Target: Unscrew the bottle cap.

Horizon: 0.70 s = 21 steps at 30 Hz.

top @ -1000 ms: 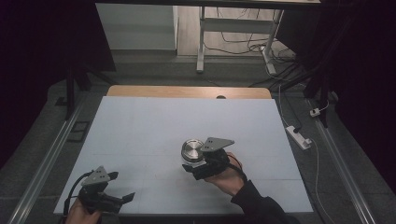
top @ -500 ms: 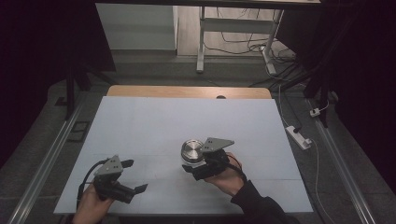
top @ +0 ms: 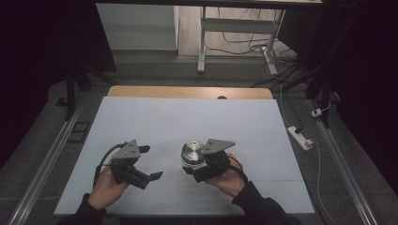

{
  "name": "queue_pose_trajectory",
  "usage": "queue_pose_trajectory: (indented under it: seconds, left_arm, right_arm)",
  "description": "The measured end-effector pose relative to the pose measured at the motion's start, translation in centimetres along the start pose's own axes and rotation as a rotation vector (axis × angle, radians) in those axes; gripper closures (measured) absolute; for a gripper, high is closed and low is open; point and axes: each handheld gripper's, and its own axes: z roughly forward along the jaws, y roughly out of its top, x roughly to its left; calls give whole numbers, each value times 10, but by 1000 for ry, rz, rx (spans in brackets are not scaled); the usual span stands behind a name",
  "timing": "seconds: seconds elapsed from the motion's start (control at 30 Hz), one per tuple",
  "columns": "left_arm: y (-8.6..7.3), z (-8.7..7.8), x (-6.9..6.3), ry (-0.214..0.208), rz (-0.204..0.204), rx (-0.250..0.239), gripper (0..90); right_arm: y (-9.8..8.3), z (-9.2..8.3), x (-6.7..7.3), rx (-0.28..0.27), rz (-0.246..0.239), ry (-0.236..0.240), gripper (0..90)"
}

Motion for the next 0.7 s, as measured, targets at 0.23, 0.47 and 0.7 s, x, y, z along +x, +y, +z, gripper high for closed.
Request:
queue_pose_trajectory:
  seconds: [0.23,0.47,0.7]
  left_arm:
    - [27,10,2,-28,23,-10,0]
    - [49,23,-1,-63,89,-17,0]
    - [61,42,2,-175,177,39,0]
  right_arm:
    - [-1,2,0,5,-4,7,145]
    - [-2,2,-1,-2,-5,21,145]
    - [-2,3,0,-3,-22,44,145]
